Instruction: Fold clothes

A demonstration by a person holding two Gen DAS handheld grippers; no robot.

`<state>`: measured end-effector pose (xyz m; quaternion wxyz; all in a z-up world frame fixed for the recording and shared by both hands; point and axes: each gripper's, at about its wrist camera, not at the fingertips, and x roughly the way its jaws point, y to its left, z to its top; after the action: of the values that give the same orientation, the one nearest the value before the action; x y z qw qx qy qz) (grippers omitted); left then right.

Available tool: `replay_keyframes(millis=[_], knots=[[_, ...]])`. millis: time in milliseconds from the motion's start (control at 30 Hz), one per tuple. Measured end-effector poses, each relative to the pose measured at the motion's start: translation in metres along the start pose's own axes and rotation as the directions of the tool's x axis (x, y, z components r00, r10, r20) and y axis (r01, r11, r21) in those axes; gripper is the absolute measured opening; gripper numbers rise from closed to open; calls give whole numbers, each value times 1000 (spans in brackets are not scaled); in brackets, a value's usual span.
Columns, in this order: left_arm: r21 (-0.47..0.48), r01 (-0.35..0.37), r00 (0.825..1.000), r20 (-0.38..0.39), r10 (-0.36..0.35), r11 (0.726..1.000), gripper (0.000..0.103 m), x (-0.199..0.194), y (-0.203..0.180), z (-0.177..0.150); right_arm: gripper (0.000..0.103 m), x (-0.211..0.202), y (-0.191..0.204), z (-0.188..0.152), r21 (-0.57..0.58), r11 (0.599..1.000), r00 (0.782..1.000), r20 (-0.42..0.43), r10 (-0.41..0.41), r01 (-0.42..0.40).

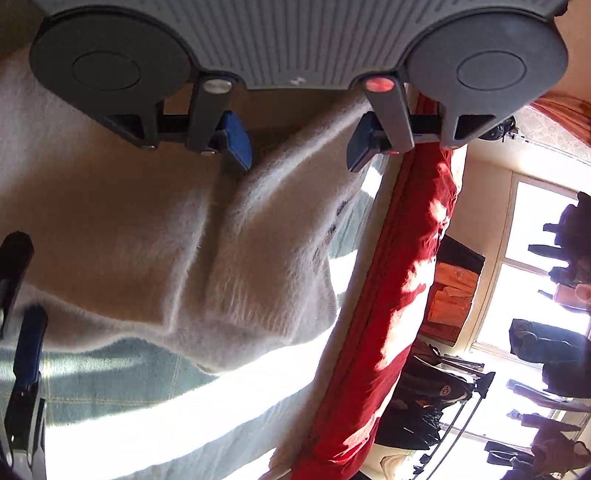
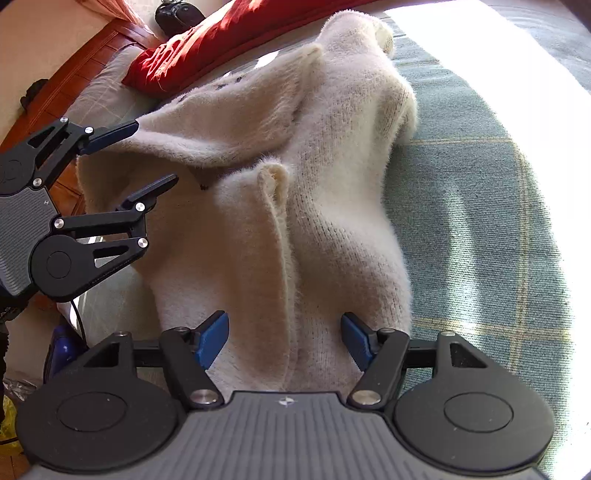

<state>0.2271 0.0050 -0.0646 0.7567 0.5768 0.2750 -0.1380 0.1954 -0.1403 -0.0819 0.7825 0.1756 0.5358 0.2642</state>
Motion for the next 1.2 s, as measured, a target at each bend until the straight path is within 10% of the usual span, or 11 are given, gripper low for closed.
replay_keyframes(millis=[167,233,367,767,1200], knots=[[193,-5,999,-41,13,981,49,36,-21,3,71,1,-3,2,14,1000,1000,1,19,-19],[170,5,997,-77,9,985,20,48,-20,4,71,2,-4,3,17,1000,1000,3,21,-21],[67,-11,996,-82,17,998,12,45,-9,2,71,2,-3,3,18,1000,1000,5,19,-20],[-106,-185,960,-233,157,977,11,33,47,-75,71,-5,16,3,-21,999,999,27,-46,46],[-258,-228,891,-445,94,939,11,63,50,-180,71,-17,28,3,-38,995,996,39,-86,88]])
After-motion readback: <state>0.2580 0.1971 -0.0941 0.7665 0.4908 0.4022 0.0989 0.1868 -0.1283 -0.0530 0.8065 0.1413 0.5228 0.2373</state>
